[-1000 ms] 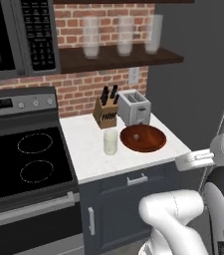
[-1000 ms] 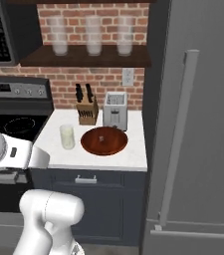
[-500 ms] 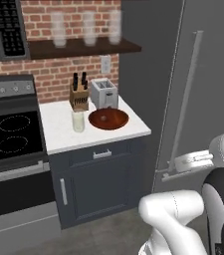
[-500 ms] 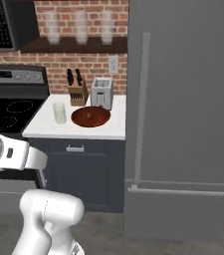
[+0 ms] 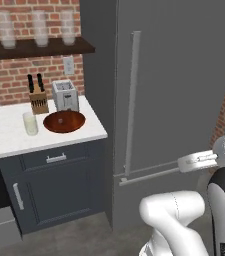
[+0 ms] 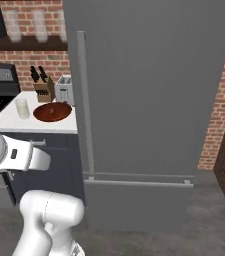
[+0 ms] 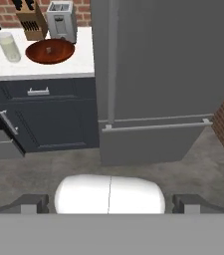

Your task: Grab a lemon wedge from the fridge and one ice cube from the ice bowl, and put them in the glass of lemonade.

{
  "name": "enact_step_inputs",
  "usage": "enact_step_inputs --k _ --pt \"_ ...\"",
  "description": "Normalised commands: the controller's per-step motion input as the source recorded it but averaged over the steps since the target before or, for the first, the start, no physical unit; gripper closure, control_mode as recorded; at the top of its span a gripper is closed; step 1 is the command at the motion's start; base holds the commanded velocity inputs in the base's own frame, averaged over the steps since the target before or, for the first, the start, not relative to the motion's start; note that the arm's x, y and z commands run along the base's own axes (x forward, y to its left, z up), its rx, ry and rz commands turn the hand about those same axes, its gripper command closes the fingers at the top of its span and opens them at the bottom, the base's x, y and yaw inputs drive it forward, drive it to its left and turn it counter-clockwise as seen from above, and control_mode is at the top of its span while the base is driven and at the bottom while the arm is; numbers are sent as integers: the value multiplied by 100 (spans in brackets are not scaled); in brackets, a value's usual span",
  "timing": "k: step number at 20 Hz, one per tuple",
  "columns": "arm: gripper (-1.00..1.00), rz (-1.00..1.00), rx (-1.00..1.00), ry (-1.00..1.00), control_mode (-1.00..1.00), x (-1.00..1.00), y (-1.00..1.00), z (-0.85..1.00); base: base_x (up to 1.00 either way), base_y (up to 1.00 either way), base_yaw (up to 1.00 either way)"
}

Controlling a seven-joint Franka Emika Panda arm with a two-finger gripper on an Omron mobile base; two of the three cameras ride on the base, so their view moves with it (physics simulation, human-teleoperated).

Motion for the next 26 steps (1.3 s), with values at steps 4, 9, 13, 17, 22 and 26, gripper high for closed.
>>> enact_step_inputs --k 4,9,13,17,22,26 --pt "-100 0 0 0 100 0 0 0 0 -4 0" --pt "-100 0 0 0 100 0 0 0 0 26 0" --pt "-100 0 0 0 100 0 0 0 -5 9 0" --pt "-100 0 0 0 100 0 0 0 -18 0 0" --pt "-100 0 0 0 100 0 0 0 -21 -4 0" --pt "-100 0 0 0 100 0 0 0 -30 -5 0"
